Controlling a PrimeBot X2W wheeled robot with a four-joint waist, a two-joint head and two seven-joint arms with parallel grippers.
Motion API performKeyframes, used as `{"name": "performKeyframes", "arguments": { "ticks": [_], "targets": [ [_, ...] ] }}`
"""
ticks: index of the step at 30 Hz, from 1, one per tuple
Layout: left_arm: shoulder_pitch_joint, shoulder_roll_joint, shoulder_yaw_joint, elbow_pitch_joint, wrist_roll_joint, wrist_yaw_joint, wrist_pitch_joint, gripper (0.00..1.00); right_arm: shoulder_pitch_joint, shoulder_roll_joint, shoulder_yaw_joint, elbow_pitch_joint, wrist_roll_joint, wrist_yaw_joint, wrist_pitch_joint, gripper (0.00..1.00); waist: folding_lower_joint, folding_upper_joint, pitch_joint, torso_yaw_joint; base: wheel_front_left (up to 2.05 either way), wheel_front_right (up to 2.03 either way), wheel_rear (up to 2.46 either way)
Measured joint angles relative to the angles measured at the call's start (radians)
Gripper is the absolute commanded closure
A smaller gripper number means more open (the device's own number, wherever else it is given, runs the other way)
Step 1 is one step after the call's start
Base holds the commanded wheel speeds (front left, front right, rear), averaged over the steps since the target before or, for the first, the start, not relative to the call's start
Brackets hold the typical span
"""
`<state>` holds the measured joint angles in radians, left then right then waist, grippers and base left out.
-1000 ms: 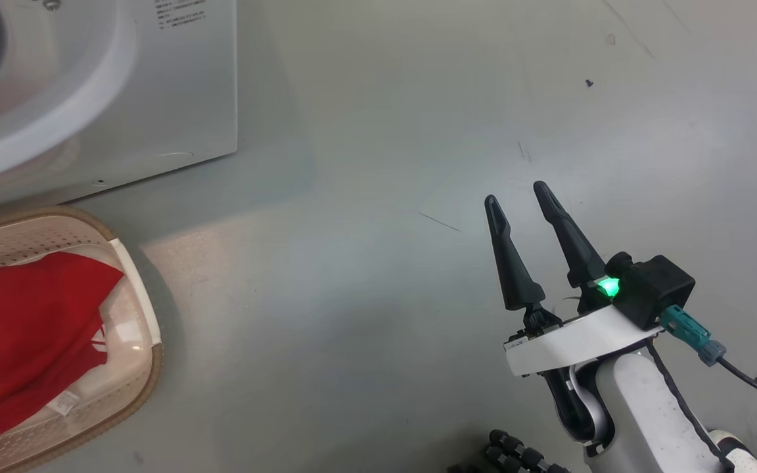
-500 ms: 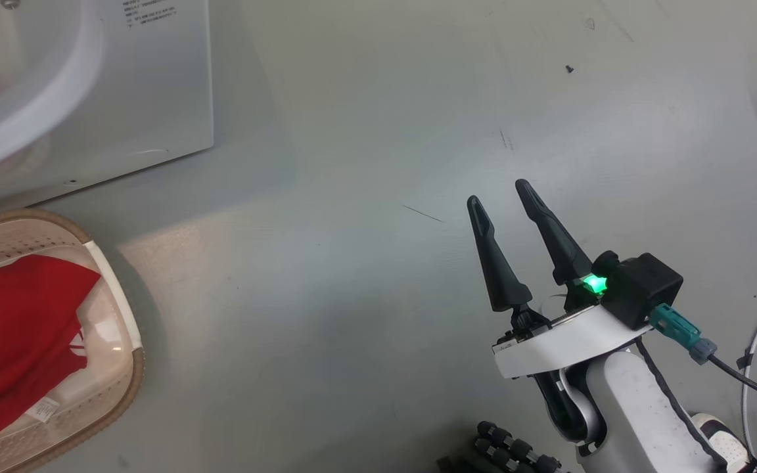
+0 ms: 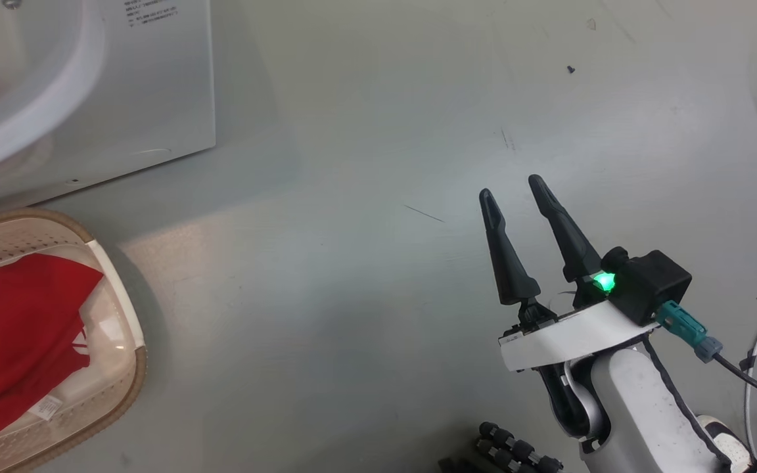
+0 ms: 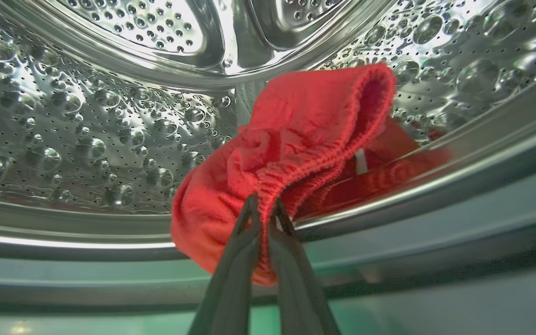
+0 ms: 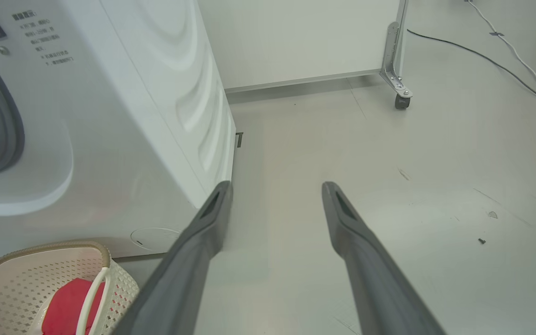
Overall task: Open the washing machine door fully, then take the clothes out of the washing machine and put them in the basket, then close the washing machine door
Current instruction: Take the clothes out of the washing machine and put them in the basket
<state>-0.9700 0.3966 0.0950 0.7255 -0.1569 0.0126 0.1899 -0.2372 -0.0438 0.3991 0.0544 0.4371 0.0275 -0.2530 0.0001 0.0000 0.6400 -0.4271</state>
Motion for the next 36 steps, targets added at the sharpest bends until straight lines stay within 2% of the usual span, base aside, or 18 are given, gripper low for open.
{"name": "performKeyframes", "arguments": {
  "ticks": [11,17,29,36],
  "targets": [
    [-0.007,-0.047,-0.004,0.06,-0.011,-0.011,-0.106,1.0,-0.004,0.0,-0.023,0.016,-0.018,-0.004,0.0,0.0,0.0,0.0,-0.031,0.043,0.0,0.0,0.0],
    [0.002,-0.082,-0.01,0.096,-0.028,-0.038,-0.168,1.0,-0.011,0.0,-0.043,0.031,-0.039,-0.004,0.0,0.0,0.0,0.0,-0.068,0.077,0.0,0.0,0.0],
    [0.155,-0.126,-0.034,0.155,-0.039,-0.089,-0.3,1.0,-0.007,-0.001,-0.054,0.079,-0.052,0.007,0.0,0.0,0.0,0.0,-0.18,0.15,0.0,0.0,0.0],
    [0.235,-0.156,-0.048,0.159,-0.043,-0.102,-0.38,1.0,0.025,-0.002,-0.069,0.105,-0.052,0.015,0.0,0.0,0.0,0.0,-0.264,0.186,0.0,0.0,0.0]
  ]
}}
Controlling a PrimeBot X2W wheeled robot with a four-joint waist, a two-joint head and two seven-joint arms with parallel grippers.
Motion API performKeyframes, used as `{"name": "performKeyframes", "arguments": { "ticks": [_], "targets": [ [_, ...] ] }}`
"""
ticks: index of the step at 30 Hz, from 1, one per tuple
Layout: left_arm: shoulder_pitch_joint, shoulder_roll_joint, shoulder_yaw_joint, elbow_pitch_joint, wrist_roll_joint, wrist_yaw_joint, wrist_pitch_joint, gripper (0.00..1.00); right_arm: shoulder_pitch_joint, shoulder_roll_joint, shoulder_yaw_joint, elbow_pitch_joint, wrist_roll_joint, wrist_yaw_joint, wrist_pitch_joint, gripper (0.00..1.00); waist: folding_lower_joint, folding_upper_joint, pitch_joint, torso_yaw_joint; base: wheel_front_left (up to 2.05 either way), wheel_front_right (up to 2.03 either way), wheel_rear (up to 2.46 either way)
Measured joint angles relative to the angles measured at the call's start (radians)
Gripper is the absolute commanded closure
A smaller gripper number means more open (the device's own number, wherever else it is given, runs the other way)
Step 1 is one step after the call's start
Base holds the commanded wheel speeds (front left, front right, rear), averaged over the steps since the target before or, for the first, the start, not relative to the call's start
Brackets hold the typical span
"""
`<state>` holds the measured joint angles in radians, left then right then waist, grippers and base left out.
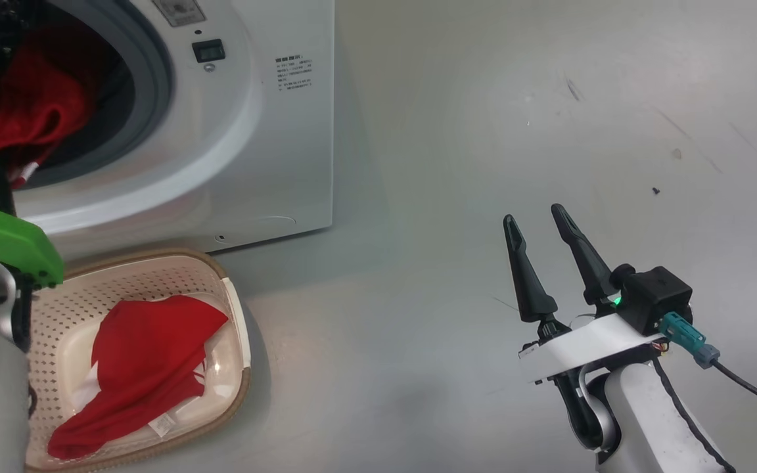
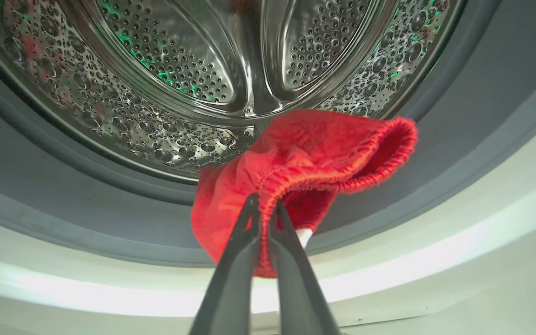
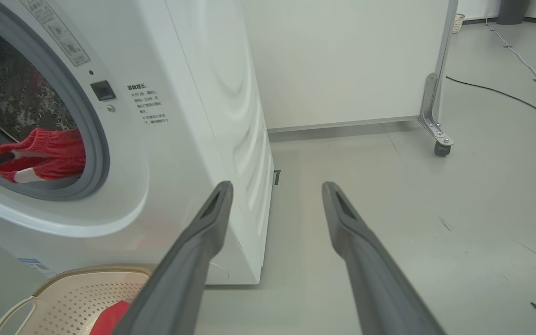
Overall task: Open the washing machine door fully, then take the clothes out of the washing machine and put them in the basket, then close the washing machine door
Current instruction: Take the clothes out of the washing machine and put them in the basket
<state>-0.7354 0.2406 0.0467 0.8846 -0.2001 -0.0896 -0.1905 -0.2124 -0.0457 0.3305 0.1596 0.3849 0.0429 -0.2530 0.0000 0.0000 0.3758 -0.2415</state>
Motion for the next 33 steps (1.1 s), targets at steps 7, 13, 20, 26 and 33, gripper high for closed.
{"name": "performKeyframes", "arguments": {
  "ticks": [7,13,20,26,33],
  "targets": [
    [0.091,-0.041,-0.039,-0.029,-0.002,-0.013,-0.051,1.0,0.043,0.0,-0.011,0.018,0.0,0.002,0.0,0.0,0.0,0.0,-0.092,0.04,0.0,0.0,0.0],
    [0.147,-0.077,-0.03,-0.097,-0.024,-0.021,-0.062,1.0,0.069,0.0,-0.012,0.026,0.0,0.008,0.0,0.0,0.0,0.0,-0.151,0.068,0.0,0.0,0.0],
    [0.192,-0.113,-0.021,-0.258,-0.035,-0.023,-0.062,1.0,0.095,-0.001,-0.029,0.025,-0.009,0.008,0.0,0.0,0.0,0.0,-0.19,0.099,0.0,0.0,0.0],
    [0.199,-0.123,0.001,-0.424,-0.037,-0.023,-0.062,1.0,0.098,-0.001,-0.031,0.024,-0.012,0.012,0.0,0.0,-0.0001,0.0,-0.2,0.114,0.0,0.0,0.0],
    [0.255,-0.129,0.002,-0.57,-0.018,-0.028,-0.062,1.0,0.098,-0.001,-0.032,0.024,-0.017,0.017,0.0,0.0,0.0,0.0,-0.206,0.123,0.0,0.0,0.0]
  ]
}}
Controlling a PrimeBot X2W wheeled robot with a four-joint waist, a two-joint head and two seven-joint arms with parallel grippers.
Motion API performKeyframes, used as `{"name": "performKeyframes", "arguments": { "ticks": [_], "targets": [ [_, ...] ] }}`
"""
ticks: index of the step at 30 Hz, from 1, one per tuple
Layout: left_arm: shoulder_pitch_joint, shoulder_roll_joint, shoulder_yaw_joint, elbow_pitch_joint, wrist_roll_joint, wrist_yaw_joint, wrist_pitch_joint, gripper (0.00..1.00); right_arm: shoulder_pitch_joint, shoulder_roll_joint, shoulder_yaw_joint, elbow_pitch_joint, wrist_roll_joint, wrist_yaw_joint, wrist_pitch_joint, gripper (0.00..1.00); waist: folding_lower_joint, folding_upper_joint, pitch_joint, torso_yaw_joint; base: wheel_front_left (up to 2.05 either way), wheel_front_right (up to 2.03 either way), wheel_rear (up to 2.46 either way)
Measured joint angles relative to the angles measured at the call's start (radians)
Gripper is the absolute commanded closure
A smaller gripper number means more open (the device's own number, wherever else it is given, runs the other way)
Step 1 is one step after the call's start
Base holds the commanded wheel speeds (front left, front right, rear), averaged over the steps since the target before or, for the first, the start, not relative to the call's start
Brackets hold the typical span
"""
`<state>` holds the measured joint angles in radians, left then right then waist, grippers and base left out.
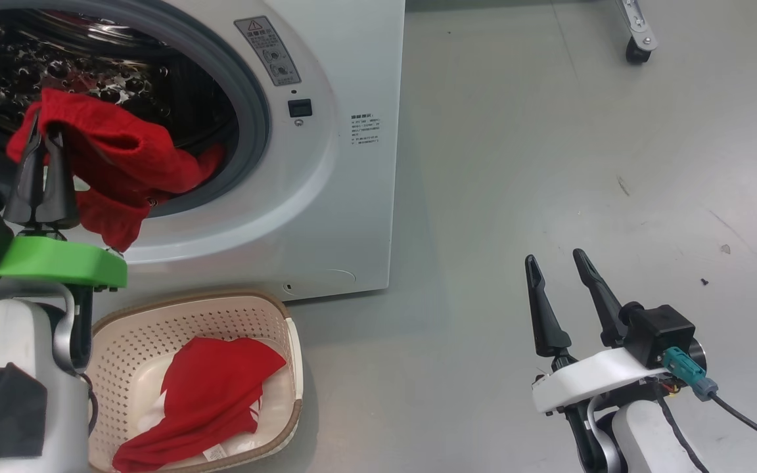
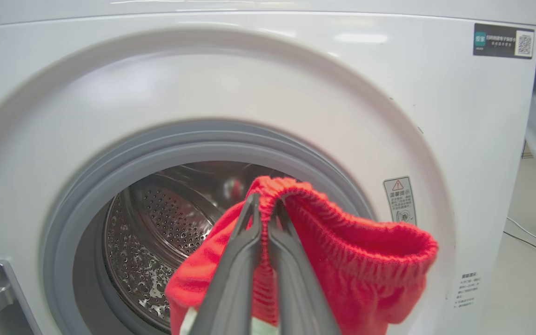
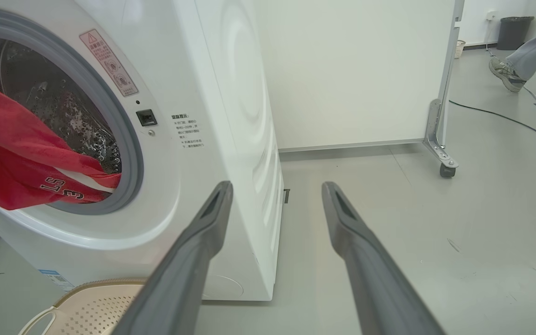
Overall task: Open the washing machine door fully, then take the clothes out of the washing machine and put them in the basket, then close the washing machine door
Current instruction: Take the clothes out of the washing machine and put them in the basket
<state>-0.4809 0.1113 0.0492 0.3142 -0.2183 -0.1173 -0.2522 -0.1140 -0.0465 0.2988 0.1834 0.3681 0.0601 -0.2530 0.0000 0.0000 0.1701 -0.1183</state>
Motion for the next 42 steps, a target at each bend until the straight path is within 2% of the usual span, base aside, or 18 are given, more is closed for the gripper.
{"name": "performKeyframes", "arguments": {
  "ticks": [11,19,30,42],
  "targets": [
    [0.062,-0.025,0.017,-0.184,0.018,-0.002,-0.003,1.0,0.001,0.0,0.002,0.0,-0.001,0.005,0.0,0.0,0.0,0.0,-0.008,0.007,0.0,0.0,0.0],
    [0.141,-0.032,0.01,-0.215,0.027,-0.003,-0.004,1.0,0.012,0.0,0.004,0.001,-0.001,0.01,0.0,0.0,0.0,0.0,-0.007,0.006,0.0,0.0,0.0],
    [0.298,-0.031,-0.018,-0.039,0.049,-0.003,0.028,1.0,0.015,0.0,0.027,-0.007,-0.009,0.015,0.0,0.0,0.0,0.0,0.033,-0.008,0.0,0.0,0.0],
    [0.29,0.011,-0.011,0.101,0.054,-0.003,0.099,1.0,-0.01,0.0,0.03,-0.044,-0.015,0.017,0.0,0.0,0.0,0.0,0.15,-0.042,0.0,0.0,0.0]
  ]
}}
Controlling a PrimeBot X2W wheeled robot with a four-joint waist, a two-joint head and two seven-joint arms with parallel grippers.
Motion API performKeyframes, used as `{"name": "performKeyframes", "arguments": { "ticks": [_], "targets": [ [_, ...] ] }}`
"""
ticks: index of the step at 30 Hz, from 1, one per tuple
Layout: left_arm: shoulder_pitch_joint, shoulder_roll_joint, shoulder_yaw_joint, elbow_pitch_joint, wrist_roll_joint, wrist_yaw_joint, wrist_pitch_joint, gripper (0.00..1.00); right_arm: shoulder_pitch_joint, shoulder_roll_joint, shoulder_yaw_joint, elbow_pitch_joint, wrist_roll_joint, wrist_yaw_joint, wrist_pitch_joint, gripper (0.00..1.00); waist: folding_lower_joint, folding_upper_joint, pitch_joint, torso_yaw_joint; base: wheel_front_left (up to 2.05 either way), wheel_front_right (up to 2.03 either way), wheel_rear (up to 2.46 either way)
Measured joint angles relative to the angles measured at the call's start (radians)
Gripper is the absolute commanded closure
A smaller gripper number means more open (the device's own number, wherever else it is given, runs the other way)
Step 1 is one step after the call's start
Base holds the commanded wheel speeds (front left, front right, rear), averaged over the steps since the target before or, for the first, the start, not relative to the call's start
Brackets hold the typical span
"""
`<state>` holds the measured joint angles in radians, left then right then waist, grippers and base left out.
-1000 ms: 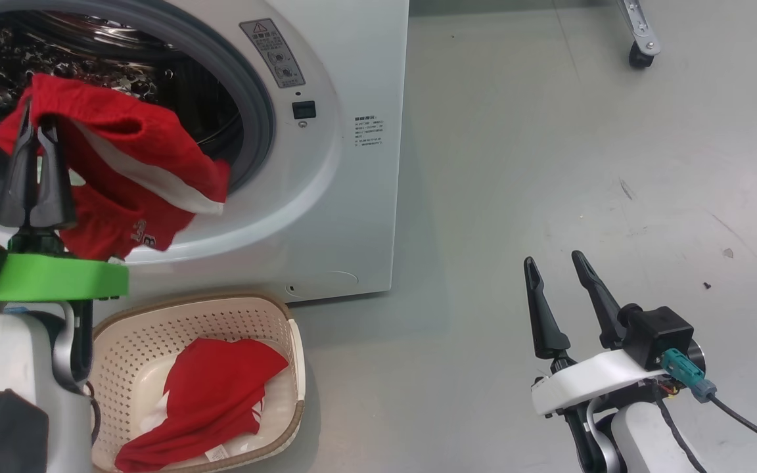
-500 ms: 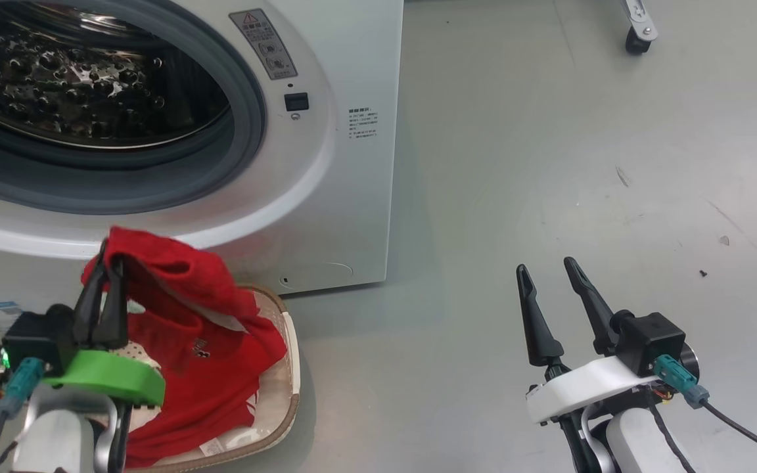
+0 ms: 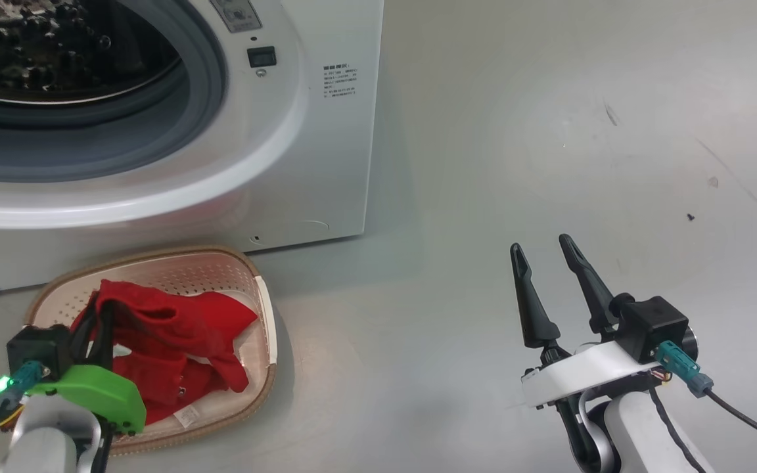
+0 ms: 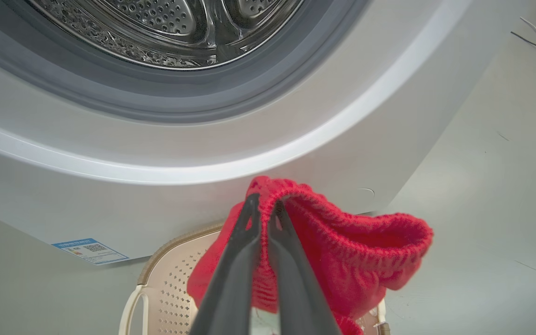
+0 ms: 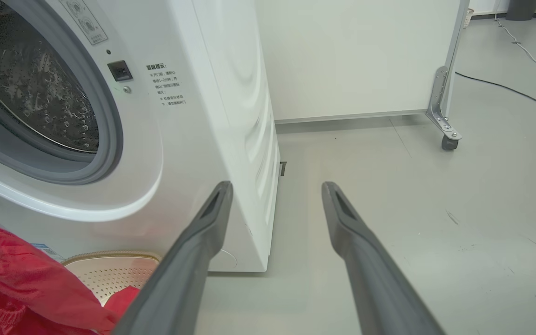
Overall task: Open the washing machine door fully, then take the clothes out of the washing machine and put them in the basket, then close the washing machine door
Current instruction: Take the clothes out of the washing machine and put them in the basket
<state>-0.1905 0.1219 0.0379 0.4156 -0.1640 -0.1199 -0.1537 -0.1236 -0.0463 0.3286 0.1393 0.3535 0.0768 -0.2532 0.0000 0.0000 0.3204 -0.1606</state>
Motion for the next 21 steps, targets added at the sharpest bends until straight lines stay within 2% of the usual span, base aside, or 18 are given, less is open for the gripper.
{"name": "performKeyframes", "arguments": {
  "ticks": [10,21],
  "targets": [
    [-0.158,0.05,0.004,0.067,0.018,0.0,0.021,1.0,-0.044,0.0,-0.001,-0.026,-0.003,-0.002,0.0,0.0,0.0,0.0,0.121,-0.043,0.0,0.0,0.0],
    [-0.205,0.08,0.025,0.255,0.023,0.01,0.058,1.0,-0.079,0.0,-0.005,-0.036,-0.032,-0.009,0.0,0.0,0.0001,0.0,0.225,-0.079,0.0,0.0,0.0]
  ]
}}
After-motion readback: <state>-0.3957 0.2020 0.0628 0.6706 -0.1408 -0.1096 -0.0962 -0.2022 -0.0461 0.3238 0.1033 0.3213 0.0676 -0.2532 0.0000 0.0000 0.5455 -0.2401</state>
